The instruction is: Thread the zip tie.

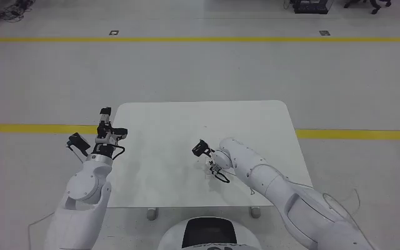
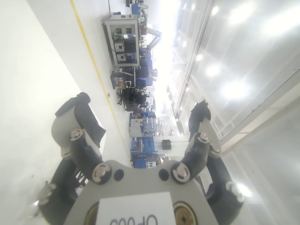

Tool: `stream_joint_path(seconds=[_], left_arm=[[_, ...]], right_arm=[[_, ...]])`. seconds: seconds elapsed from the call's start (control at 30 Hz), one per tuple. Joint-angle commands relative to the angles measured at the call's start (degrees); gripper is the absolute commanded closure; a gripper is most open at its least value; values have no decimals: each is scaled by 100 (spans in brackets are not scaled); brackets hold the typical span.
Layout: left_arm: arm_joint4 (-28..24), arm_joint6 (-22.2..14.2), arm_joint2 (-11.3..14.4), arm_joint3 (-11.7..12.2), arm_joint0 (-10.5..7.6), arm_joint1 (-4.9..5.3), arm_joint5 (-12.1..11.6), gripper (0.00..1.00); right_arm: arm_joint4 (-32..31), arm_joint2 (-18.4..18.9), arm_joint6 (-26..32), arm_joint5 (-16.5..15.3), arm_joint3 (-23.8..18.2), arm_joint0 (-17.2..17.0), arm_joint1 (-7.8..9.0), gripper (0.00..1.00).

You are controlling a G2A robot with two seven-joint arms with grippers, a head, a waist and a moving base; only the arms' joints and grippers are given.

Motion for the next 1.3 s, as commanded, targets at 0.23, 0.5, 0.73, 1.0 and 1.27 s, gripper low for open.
stream_joint_path(seconds=[0.23, 0.5, 0.73, 1.0, 1.27], left_arm=[[0, 0, 0, 0, 0, 0, 0, 0], [0, 0, 0, 0, 0, 0, 0, 0], [0, 0, 0, 0, 0, 0, 0, 0], [0, 0, 0, 0, 0, 0, 0, 0], [0, 0, 0, 0, 0, 0, 0, 0]], right_arm=[[-40, 29, -17, -25, 122, 21, -69, 91], [-89, 54, -10, -37, 197, 21, -115, 90], [-135, 68, 1, -38, 270, 25, -160, 98], [-213, 98, -1, -8, 268, 31, -195, 100], [-317, 191, 69, 54, 63, -2, -168, 100]])
